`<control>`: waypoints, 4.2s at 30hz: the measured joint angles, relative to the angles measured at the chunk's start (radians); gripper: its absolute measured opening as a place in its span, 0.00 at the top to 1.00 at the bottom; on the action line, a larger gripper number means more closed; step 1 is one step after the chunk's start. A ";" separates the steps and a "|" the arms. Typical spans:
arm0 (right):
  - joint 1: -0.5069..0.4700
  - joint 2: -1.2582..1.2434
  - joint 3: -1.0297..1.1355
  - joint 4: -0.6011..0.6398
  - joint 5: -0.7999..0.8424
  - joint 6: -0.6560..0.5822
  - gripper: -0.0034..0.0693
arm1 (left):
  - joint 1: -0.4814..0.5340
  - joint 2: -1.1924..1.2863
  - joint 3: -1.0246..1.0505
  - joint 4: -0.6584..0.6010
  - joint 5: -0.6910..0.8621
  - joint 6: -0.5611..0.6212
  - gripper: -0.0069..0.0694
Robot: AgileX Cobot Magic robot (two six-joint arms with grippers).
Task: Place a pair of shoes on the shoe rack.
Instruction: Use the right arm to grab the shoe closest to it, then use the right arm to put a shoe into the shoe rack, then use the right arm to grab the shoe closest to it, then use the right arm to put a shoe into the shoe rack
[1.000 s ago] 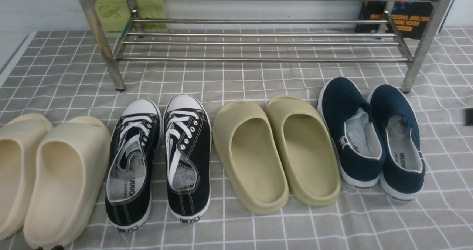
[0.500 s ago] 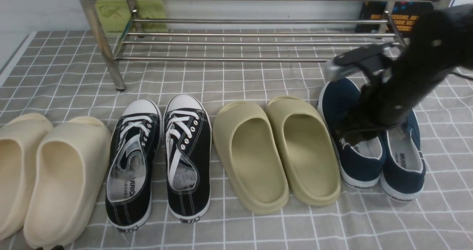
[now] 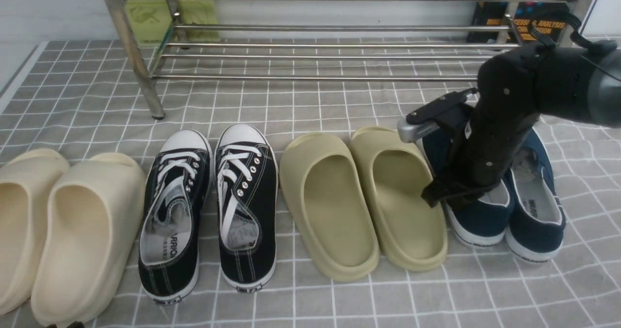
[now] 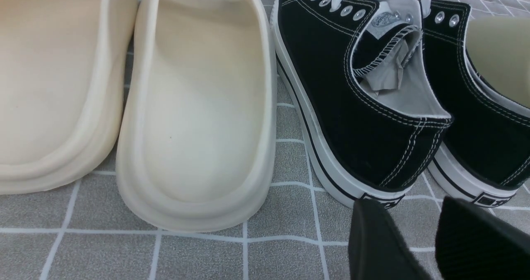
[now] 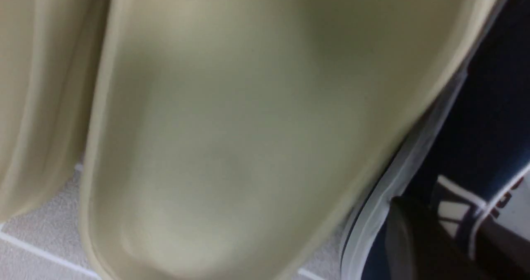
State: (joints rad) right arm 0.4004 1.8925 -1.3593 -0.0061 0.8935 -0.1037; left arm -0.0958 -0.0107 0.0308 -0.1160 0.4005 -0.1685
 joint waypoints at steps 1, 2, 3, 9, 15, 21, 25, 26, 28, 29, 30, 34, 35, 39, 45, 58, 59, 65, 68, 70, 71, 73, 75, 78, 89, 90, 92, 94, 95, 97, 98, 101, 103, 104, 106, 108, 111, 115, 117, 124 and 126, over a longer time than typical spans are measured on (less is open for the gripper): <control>0.000 -0.014 0.000 -0.005 0.014 0.009 0.88 | 0.000 0.000 0.000 0.000 0.000 0.000 0.60; 0.000 -0.028 -0.001 -0.008 0.025 0.014 0.88 | 0.000 0.000 0.000 0.000 0.000 0.000 0.60; 0.000 -0.043 -0.001 -0.008 0.034 0.018 0.88 | 0.000 0.000 0.000 0.000 0.000 0.000 0.60; 0.007 -0.150 -0.024 0.000 0.072 0.021 0.88 | 0.000 0.000 0.000 0.000 0.000 0.000 0.60; 0.063 -0.198 -0.094 0.000 0.087 0.020 0.88 | 0.000 0.000 0.000 0.000 0.000 0.000 0.60; 0.069 -0.117 -0.231 -0.006 0.038 0.016 0.88 | 0.000 0.000 0.000 0.000 0.000 0.000 0.60; 0.024 0.025 -0.372 -0.015 0.035 0.016 0.88 | 0.000 0.000 0.000 0.000 -0.001 0.000 0.60; 0.013 0.057 -0.414 -0.016 0.039 0.016 0.88 | 0.000 0.000 0.000 0.000 -0.001 0.000 0.60; -0.003 0.103 -0.458 -0.016 0.052 0.016 0.88 | 0.000 0.000 0.000 0.000 -0.001 0.000 0.60; -0.024 0.161 -0.542 -0.016 0.073 0.016 0.88 | 0.000 0.000 0.000 0.000 -0.001 0.000 0.60; -0.034 0.194 -0.589 -0.016 0.087 0.016 0.88 | 0.000 0.000 0.000 0.000 -0.001 0.000 0.60; -0.064 0.306 -0.764 -0.008 0.125 0.016 0.88 | 0.000 0.000 0.000 0.000 -0.001 0.000 0.60; -0.071 0.331 -0.809 -0.002 0.128 0.016 0.88 | 0.000 0.000 0.000 0.000 -0.001 0.000 0.60; -0.089 0.412 -0.960 0.006 0.136 0.016 0.88 | 0.000 0.000 0.000 0.000 -0.001 0.000 0.60; -0.092 0.478 -1.024 0.006 0.144 0.017 0.85 | 0.000 0.000 0.000 0.000 -0.001 0.000 0.60; -0.096 0.180 -0.800 0.015 0.130 0.015 0.11 | 0.000 0.000 0.000 0.000 -0.001 0.000 0.60; -0.102 0.131 -0.773 0.016 0.149 0.018 0.10 | 0.000 0.000 0.000 0.000 -0.001 0.000 0.60; -0.173 -0.083 -0.592 0.006 0.282 0.121 0.15 | 0.000 0.000 0.000 0.000 -0.001 0.000 0.60; -0.195 -0.106 -0.484 0.006 0.324 0.139 0.18 | 0.000 0.000 0.000 0.000 -0.001 0.000 0.60; -0.202 -0.103 -0.288 0.006 0.332 0.141 0.21 | 0.000 0.000 0.000 0.000 -0.001 0.000 0.60; -0.202 -0.099 -0.214 0.006 0.332 0.141 0.23 | 0.000 0.000 0.000 0.000 -0.001 0.000 0.60; -0.198 -0.090 -0.096 0.014 0.298 0.141 0.25 | 0.000 0.000 0.000 0.000 -0.001 0.000 0.60; -0.193 -0.085 0.000 0.016 0.229 0.141 0.28 | 0.000 0.000 0.000 0.000 -0.001 0.000 0.60; -0.191 -0.080 0.081 0.016 0.104 0.141 0.37 | 0.000 0.000 0.000 0.000 -0.001 0.000 0.60; -0.189 -0.062 0.090 0.006 0.102 0.112 0.92 | 0.000 0.000 0.000 0.000 -0.001 0.000 0.60; -0.189 -0.077 0.073 0.006 0.150 0.104 0.92 | 0.000 0.000 0.000 0.000 -0.001 0.000 0.60; -0.188 -0.096 0.047 0.011 0.193 0.104 0.92 | 0.000 0.000 0.000 0.000 -0.001 0.000 0.60; -0.182 -0.131 -0.006 0.024 0.243 0.098 0.92 | 0.000 0.000 0.000 0.000 -0.001 0.000 0.60; -0.181 -0.142 -0.039 0.026 0.256 0.098 0.92 | 0.000 0.000 0.000 0.000 -0.001 0.000 0.60; -0.181 -0.147 -0.073 0.026 0.265 0.098 0.92 | 0.000 0.000 0.000 0.000 -0.001 0.000 0.60; -0.181 -0.145 -0.122 0.025 0.274 0.098 0.92 | 0.000 0.000 0.000 0.000 -0.001 0.000 0.60; -0.181 -0.118 -0.201 0.006 0.281 0.098 0.92 | 0.000 0.000 0.000 0.000 -0.001 0.000 0.60; -0.181 -0.081 -0.262 -0.021 0.277 0.098 0.92 | 0.000 0.000 0.000 0.000 -0.001 0.000 0.60; -0.181 -0.076 -0.269 -0.026 0.277 0.098 0.92 | 0.000 0.000 0.000 0.000 -0.001 0.000 0.60; -0.181 -0.024 -0.344 -0.061 0.272 0.098 0.92 | 0.000 0.000 0.000 0.000 -0.001 0.000 0.60; -0.181 0.058 -0.458 -0.096 0.265 0.098 0.92 | 0.000 0.000 0.000 0.000 -0.001 0.000 0.60; -0.181 0.149 -0.581 -0.113 0.254 0.098 0.92 | 0.000 0.000 0.000 0.000 -0.001 0.000 0.60; -0.181 0.307 -0.791 -0.143 0.245 0.098 0.92 | 0.000 0.000 0.000 0.000 -0.001 0.000 0.60; -0.181 0.366 -0.869 -0.165 0.246 0.095 0.92 | 0.000 0.000 0.000 0.000 -0.001 0.000 0.60; -0.181 0.478 -1.010 -0.241 0.235 0.095 0.91 | 0.000 0.000 0.000 0.000 -0.001 0.000 0.60; -0.181 0.478 -1.012 -0.241 0.236 0.095 0.88 | 0.000 0.000 0.000 0.000 -0.001 0.000 0.60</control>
State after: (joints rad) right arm 0.2194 2.3703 -2.3716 -0.2470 1.1292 -0.0086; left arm -0.0958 -0.0107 0.0308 -0.1160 0.3995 -0.1685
